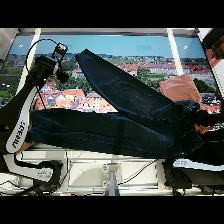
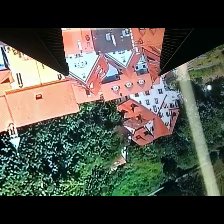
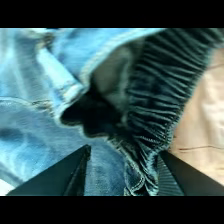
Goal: Fold the clothes and pants, and hang the long-sleeved shirts on hangers.
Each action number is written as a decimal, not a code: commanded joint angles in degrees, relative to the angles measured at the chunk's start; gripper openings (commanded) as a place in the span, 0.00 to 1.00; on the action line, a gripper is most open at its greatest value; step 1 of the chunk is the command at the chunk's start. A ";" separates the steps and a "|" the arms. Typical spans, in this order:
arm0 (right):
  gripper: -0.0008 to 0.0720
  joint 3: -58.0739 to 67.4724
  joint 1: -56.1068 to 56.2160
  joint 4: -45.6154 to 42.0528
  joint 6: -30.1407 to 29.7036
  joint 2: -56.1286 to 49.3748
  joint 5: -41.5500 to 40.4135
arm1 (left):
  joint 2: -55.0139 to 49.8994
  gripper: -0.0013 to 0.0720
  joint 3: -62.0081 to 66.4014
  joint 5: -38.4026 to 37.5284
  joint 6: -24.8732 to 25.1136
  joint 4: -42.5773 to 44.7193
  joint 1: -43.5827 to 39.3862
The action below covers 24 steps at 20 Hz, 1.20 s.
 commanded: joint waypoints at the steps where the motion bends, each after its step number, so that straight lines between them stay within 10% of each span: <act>1: 0.54 1.42 -0.04 1.51 -0.87 -0.28 4.72 | 0.04 0.84 0.02 0.17 0.02 0.00 -0.02; 18: 0.55 -4.68 5.33 -6.01 -5.42 -0.35 -3.96 | -0.66 0.84 0.00 9.27 -3.52 -2.67 -0.02; 19: 0.52 -4.66 6.56 -5.86 -6.47 -0.33 -5.05 | -1.18 0.84 0.00 11.30 -5.88 -2.62 0.00; 21: 0.12 -4.57 8.72 -5.51 -6.88 -0.33 -5.29 | -2.49 0.84 0.00 15.69 -11.47 -2.60 0.11; 24: 0.06 -4.57 9.42 -5.01 -6.80 -0.17 -5.29 | -5.07 0.84 0.04 23.76 -19.89 -7.45 2.62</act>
